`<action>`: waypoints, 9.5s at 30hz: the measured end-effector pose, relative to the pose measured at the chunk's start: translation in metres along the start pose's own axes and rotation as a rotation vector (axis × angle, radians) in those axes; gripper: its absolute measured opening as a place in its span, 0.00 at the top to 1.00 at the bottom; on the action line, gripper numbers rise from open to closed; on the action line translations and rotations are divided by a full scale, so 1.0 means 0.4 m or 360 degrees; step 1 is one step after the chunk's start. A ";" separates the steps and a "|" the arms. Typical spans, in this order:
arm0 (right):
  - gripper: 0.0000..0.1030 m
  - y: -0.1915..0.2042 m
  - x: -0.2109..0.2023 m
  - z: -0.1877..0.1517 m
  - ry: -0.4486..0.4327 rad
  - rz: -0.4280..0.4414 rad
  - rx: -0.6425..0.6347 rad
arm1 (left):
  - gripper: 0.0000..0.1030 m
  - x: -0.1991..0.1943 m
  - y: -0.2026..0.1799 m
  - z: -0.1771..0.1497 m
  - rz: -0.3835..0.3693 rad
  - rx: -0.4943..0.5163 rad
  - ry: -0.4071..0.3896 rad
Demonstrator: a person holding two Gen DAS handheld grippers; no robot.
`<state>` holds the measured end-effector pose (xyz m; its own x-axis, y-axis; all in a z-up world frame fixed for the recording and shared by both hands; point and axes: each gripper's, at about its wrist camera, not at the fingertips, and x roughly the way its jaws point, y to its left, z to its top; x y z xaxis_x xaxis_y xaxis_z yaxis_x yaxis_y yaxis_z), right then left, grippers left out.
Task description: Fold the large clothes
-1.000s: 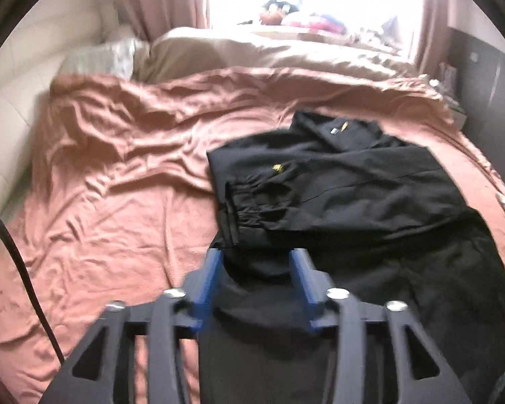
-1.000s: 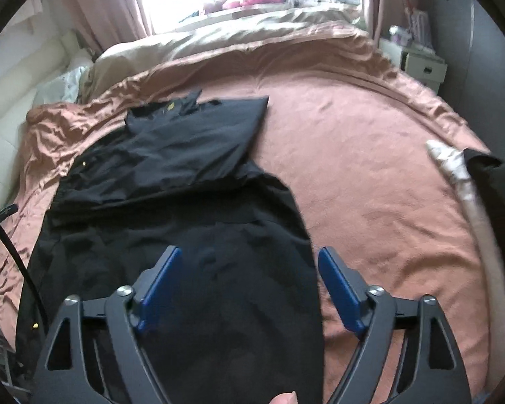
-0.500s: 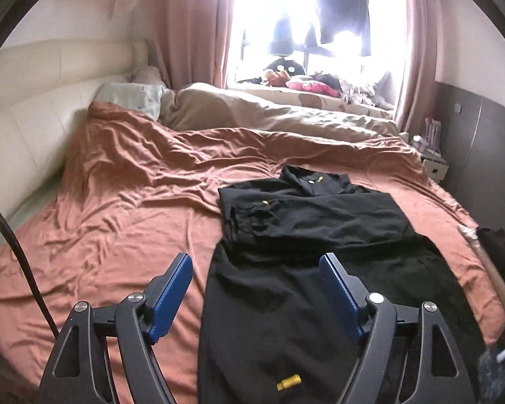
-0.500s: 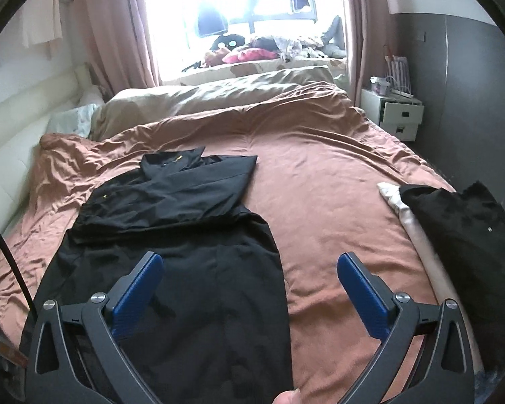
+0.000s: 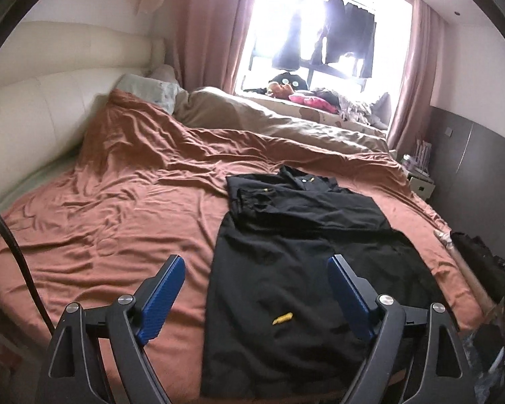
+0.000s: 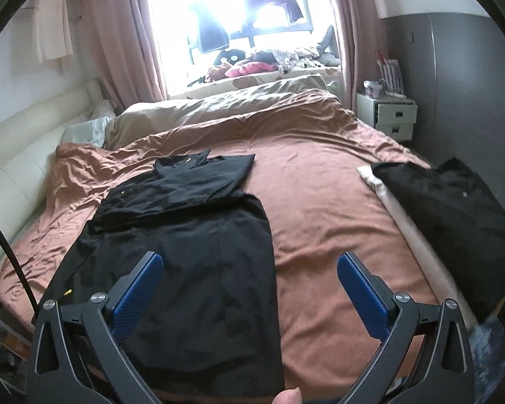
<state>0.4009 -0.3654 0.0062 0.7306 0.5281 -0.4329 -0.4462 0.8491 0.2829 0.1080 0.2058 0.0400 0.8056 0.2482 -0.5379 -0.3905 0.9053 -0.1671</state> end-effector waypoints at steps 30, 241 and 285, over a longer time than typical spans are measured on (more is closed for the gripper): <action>0.25 -0.116 -0.078 -0.354 0.0180 0.0204 0.0418 | 0.48 0.031 0.195 -0.387 -0.0156 -0.0495 0.0296; 0.00 0.432 0.593 0.196 0.0671 0.0197 0.0063 | 0.35 0.713 0.035 -0.046 -0.0147 -0.0083 0.0949; 0.42 0.629 0.391 0.087 0.0688 0.0393 -0.0416 | 0.42 0.336 0.246 -0.144 0.0007 -0.0466 0.0647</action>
<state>0.4207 -0.0695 0.0394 0.3345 0.6226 -0.7075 -0.7306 0.6455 0.2226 0.1521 0.3082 -0.0963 0.5876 0.0447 -0.8079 -0.5493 0.7552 -0.3577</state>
